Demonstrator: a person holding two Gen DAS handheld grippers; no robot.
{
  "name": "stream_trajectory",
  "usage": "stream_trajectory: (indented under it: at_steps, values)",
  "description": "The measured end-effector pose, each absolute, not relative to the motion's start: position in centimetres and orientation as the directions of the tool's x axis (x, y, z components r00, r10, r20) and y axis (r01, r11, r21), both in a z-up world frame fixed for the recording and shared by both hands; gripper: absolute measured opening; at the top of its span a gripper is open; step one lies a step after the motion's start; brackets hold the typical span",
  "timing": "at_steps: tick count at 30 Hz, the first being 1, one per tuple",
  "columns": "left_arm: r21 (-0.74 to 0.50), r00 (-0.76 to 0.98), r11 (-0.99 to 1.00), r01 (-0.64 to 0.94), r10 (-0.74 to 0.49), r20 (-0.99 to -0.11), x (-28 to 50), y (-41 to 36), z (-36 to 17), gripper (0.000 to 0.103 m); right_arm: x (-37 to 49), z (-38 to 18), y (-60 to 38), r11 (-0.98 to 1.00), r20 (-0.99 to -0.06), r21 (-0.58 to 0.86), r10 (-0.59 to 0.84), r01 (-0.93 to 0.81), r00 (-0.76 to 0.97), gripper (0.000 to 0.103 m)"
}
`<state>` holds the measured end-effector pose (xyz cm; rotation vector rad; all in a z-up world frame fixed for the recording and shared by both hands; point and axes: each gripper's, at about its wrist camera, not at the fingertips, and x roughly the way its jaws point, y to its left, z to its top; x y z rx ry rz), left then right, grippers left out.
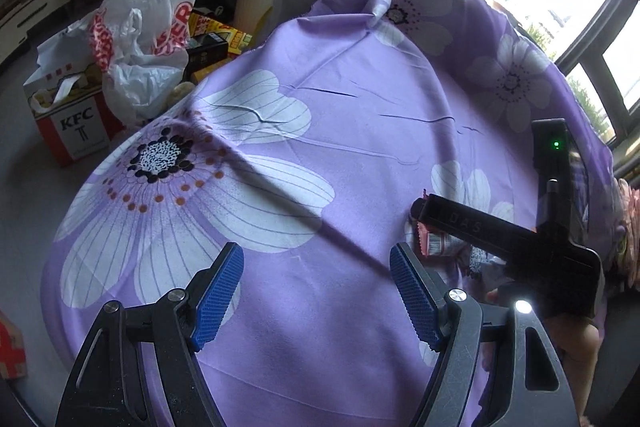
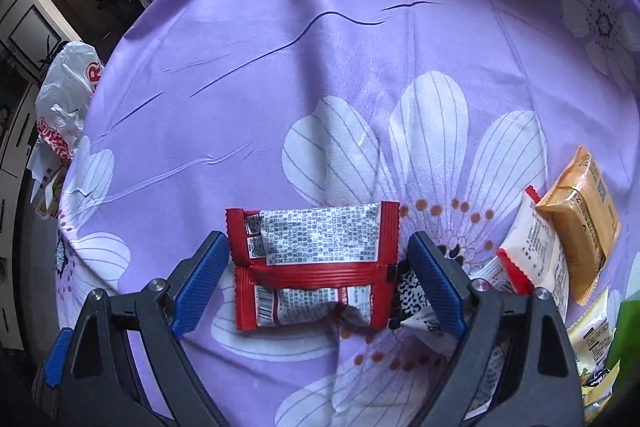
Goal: Organize snacks
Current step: 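Move the right tool back over the red-and-silver wrapper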
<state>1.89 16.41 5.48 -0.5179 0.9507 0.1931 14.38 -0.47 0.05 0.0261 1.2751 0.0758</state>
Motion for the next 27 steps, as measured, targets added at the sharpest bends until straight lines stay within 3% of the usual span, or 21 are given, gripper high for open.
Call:
stream_trajectory:
  at_steps: [2, 9, 19, 27]
  values:
    - [-0.334, 0.575, 0.865, -0.374, -0.066, -0.815, 1.9, 16.2, 5.6, 0.076, 14.4, -0.3, -0.1, 0.997, -0.955, 0.039, 0.057, -0.066, 0.291, 0.091]
    - [-0.332, 0.577, 0.868, -0.369, -0.066, -0.814, 1.8, 16.1, 5.7, 0.076, 13.1, 1.0, -0.8, 0.992, -0.930, 0.073, 0.106, -0.107, 0.351, 0.069]
    - [-0.314, 0.581, 0.884, -0.345, -0.062, -0.811, 1.6, 14.8, 6.1, 0.076, 6.4, 6.7, -4.4, 0.962, -0.865, 0.255, 0.272, -0.098, 0.421, 0.068]
    - [-0.278, 0.570, 0.919, -0.280, -0.073, -0.818, 1.8, 11.6, 6.3, 0.076, -0.4, 8.3, -9.5, 0.955, -0.853, 0.294, 0.273, -0.023, 0.444, 0.071]
